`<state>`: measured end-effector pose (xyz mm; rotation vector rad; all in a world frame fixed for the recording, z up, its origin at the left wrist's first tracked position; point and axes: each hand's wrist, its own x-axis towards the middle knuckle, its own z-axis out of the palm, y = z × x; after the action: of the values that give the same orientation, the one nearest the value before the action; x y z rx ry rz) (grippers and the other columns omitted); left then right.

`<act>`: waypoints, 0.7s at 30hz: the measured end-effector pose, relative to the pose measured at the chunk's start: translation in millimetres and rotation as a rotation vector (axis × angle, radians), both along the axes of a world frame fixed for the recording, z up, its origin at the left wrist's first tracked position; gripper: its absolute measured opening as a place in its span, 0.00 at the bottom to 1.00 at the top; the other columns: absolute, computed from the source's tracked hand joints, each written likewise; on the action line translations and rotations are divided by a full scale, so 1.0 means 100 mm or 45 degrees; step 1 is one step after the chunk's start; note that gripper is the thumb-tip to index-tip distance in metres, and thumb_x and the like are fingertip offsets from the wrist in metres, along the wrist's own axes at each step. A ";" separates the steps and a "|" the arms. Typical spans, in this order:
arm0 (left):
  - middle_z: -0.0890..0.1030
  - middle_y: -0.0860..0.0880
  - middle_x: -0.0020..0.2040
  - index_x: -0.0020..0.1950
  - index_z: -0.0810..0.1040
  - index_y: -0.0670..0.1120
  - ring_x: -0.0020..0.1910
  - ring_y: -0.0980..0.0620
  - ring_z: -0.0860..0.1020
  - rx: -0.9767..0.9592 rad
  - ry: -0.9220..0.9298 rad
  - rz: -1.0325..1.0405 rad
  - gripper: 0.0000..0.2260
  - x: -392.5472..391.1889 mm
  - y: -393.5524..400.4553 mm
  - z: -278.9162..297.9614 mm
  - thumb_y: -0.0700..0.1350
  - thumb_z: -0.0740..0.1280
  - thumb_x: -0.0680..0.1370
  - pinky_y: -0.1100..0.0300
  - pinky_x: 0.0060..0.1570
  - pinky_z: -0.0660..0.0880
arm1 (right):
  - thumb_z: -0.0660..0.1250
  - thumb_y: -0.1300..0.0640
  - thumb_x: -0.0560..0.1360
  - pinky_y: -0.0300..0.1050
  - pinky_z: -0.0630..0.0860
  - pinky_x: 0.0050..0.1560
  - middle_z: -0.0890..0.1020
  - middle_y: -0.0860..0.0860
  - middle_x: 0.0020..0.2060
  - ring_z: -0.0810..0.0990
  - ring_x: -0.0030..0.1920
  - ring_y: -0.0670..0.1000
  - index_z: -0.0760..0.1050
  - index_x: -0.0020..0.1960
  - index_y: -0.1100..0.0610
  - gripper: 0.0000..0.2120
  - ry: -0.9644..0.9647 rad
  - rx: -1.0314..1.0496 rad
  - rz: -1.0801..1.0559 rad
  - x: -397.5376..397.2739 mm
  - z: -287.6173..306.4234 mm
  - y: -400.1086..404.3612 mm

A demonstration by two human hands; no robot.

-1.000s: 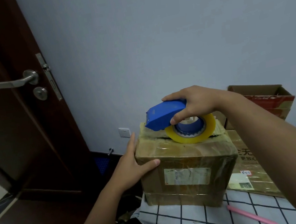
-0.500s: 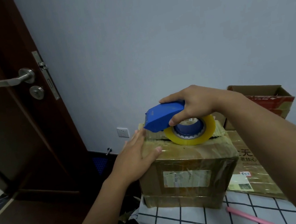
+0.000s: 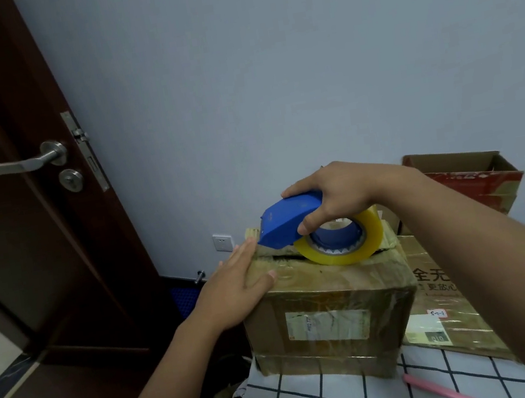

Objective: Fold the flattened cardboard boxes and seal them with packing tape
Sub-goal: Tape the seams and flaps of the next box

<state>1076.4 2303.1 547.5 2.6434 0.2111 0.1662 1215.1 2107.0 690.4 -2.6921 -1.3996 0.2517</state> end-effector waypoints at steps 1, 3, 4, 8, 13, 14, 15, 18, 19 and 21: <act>0.54 0.57 0.80 0.79 0.48 0.60 0.78 0.55 0.54 -0.066 -0.003 -0.014 0.34 0.02 0.02 0.02 0.66 0.58 0.77 0.46 0.74 0.59 | 0.69 0.34 0.71 0.45 0.69 0.59 0.75 0.44 0.66 0.73 0.59 0.49 0.64 0.75 0.40 0.35 0.001 0.019 -0.005 0.00 0.00 0.00; 0.59 0.56 0.78 0.78 0.50 0.63 0.77 0.54 0.56 -0.155 -0.053 -0.054 0.35 0.07 0.05 0.07 0.67 0.59 0.74 0.43 0.72 0.63 | 0.69 0.34 0.71 0.45 0.69 0.59 0.74 0.44 0.68 0.73 0.60 0.49 0.65 0.75 0.40 0.34 0.014 0.058 -0.009 0.01 -0.01 -0.01; 0.59 0.57 0.78 0.78 0.51 0.62 0.78 0.54 0.55 -0.177 -0.070 -0.074 0.35 0.11 0.06 0.08 0.67 0.59 0.74 0.42 0.72 0.61 | 0.69 0.34 0.71 0.45 0.69 0.59 0.74 0.44 0.68 0.73 0.60 0.49 0.65 0.75 0.40 0.35 0.021 0.067 -0.006 0.01 0.00 -0.01; 0.52 0.59 0.80 0.79 0.52 0.60 0.78 0.60 0.47 -0.200 -0.036 -0.131 0.29 0.22 0.07 0.10 0.63 0.54 0.80 0.46 0.77 0.53 | 0.70 0.34 0.70 0.45 0.69 0.58 0.74 0.42 0.67 0.73 0.58 0.48 0.66 0.73 0.37 0.34 0.037 0.073 0.020 0.01 0.00 0.01; 0.49 0.61 0.80 0.79 0.46 0.63 0.78 0.61 0.47 -0.056 0.030 -0.141 0.28 0.24 0.12 0.04 0.62 0.51 0.81 0.45 0.74 0.58 | 0.71 0.36 0.71 0.44 0.69 0.57 0.76 0.42 0.63 0.74 0.56 0.47 0.70 0.71 0.38 0.31 0.068 0.071 0.026 0.04 0.05 0.02; 0.49 0.60 0.80 0.79 0.45 0.63 0.78 0.59 0.47 -0.018 0.032 -0.141 0.28 0.24 0.13 0.03 0.62 0.50 0.80 0.44 0.74 0.58 | 0.71 0.36 0.70 0.44 0.70 0.56 0.76 0.42 0.63 0.74 0.56 0.47 0.70 0.71 0.38 0.30 0.078 0.054 0.022 0.04 0.07 0.03; 0.49 0.60 0.80 0.79 0.44 0.63 0.78 0.59 0.47 0.022 0.037 -0.142 0.27 0.25 0.13 0.03 0.61 0.49 0.81 0.44 0.75 0.57 | 0.72 0.36 0.70 0.44 0.70 0.56 0.76 0.42 0.62 0.75 0.56 0.48 0.70 0.71 0.38 0.30 0.087 0.034 0.017 0.05 0.09 0.04; 0.48 0.57 0.80 0.80 0.44 0.59 0.78 0.58 0.45 0.097 0.047 -0.130 0.26 0.25 0.10 0.05 0.56 0.50 0.84 0.48 0.75 0.50 | 0.73 0.36 0.70 0.44 0.71 0.57 0.76 0.42 0.62 0.75 0.58 0.48 0.71 0.70 0.36 0.30 0.104 -0.016 -0.009 0.09 0.14 0.05; 0.48 0.56 0.80 0.80 0.44 0.57 0.78 0.58 0.45 0.109 0.059 -0.124 0.26 0.25 0.09 0.05 0.55 0.50 0.84 0.49 0.75 0.49 | 0.73 0.36 0.69 0.45 0.71 0.59 0.76 0.41 0.63 0.75 0.58 0.48 0.71 0.69 0.36 0.30 0.105 -0.025 -0.017 0.10 0.16 0.04; 0.47 0.55 0.80 0.81 0.44 0.54 0.78 0.58 0.44 0.130 0.108 -0.104 0.27 0.24 0.08 0.07 0.56 0.50 0.84 0.50 0.75 0.48 | 0.74 0.36 0.68 0.48 0.72 0.63 0.77 0.40 0.63 0.76 0.59 0.48 0.72 0.68 0.35 0.30 0.111 -0.039 -0.036 0.14 0.23 -0.03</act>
<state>1100.3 2311.0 554.2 2.7578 0.1252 0.0384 1229.1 2104.3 713.2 -2.6873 -1.3438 0.3858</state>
